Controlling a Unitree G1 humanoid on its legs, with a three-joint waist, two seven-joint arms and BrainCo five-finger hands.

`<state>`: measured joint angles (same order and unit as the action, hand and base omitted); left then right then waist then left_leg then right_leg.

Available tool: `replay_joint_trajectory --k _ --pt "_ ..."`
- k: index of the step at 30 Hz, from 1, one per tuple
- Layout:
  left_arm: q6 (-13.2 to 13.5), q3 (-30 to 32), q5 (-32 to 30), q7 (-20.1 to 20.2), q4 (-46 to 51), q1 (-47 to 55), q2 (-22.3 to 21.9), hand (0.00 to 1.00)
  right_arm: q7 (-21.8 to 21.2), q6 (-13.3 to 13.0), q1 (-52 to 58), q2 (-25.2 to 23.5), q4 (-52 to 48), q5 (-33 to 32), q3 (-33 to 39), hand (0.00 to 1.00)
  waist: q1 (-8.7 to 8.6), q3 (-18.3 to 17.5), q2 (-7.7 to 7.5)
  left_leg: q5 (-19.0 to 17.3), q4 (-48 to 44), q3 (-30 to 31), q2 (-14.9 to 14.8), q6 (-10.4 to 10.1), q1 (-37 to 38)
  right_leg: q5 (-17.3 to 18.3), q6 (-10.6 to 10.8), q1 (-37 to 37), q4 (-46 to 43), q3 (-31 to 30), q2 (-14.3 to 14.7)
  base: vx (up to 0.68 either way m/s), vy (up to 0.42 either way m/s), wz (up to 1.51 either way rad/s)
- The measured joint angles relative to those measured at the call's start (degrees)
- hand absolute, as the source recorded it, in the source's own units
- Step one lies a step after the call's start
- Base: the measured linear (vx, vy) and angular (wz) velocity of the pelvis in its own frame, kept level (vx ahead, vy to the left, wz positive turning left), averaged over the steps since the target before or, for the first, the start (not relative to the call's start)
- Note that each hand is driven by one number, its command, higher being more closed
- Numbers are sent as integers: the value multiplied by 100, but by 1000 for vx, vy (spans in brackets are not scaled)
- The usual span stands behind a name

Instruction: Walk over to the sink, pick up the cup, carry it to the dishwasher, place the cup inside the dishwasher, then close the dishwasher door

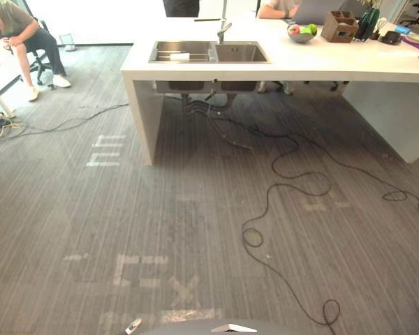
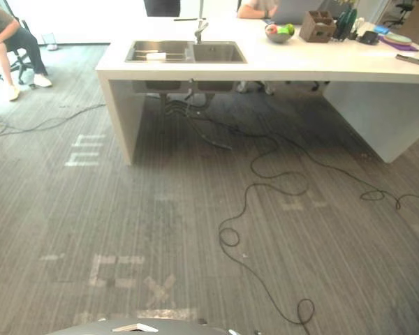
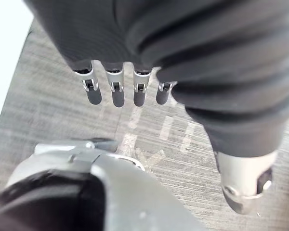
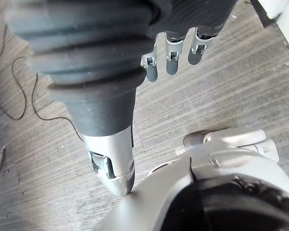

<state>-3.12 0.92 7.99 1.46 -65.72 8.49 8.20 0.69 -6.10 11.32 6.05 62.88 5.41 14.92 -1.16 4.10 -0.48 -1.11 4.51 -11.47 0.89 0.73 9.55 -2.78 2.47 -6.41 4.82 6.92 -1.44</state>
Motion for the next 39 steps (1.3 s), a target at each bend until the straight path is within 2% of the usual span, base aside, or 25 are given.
replay_joint_trajectory --k 2,5,11,15,18,20,25,30,35,39 --pt "154 -206 -506 -491 58 -75 0 0 99 -51 -24 29 -126 451 -189 0 -31 74 -39 -16 20 -22 -2 -21 46 2 1 -45 16 -7 0 -74 -19 -3" --pt "203 -330 -525 -832 110 -93 17 0 122 -155 -46 91 -127 589 -394 0 -28 102 -64 -40 32 -53 -4 -33 11 27 26 -14 18 -14 -2 -89 -26 -4" --pt "206 -320 -375 -1125 109 -77 12 0 160 -378 -53 137 -125 748 -538 0 -36 150 -91 -71 32 -73 -4 -22 -49 44 22 31 17 -3 -6 -17 -6 -1" --pt "235 -256 -303 -1235 107 -39 3 0 400 -572 -70 137 -124 1087 -600 0 -40 170 -88 -66 27 -67 -4 -9 6 37 9 13 15 8 -6 53 -12 0" --pt "260 -94 -301 -1276 108 -63 12 0 606 -665 -295 134 -114 1236 -819 0 -37 286 -163 -72 1 19 -2 -18 41 56 24 -72 1 85 -7 28 -28 12" --pt "262 -89 -305 -1253 121 -89 29 0 579 -698 -385 88 -107 1101 -925 0 4 325 -189 -66 0 130 10 -12 71 73 47 -154 -16 230 -23 -19 -40 26" --pt "262 -71 -315 -1238 216 -90 14 0 561 -1034 -587 61 -117 577 -921 0 96 329 -186 -21 17 220 60 48 56 82 61 -194 -16 366 -71 -65 -21 15" --pt "262 -39 -312 -1228 215 -71 10 0 482 -1298 -516 18 -116 153 -903 0 62 328 -186 15 34 222 75 76 55 73 51 -196 2 387 -87 -84 -24 2" --pt "343 88 -247 -1219 210 -23 -25 0 -139 -1368 -339 -59 -103 -479 -734 0 40 321 -171 39 35 238 74 71 63 69 45 -199 14 410 -87 -49 -29 2" --pt "471 126 -132 -1177 201 27 -33 0 -549 -1363 -298 -70 -88 -645 -629 0 13 318 -170 57 35 315 74 64 67 68 43 -241 15 462 -89 -23 -28 7"
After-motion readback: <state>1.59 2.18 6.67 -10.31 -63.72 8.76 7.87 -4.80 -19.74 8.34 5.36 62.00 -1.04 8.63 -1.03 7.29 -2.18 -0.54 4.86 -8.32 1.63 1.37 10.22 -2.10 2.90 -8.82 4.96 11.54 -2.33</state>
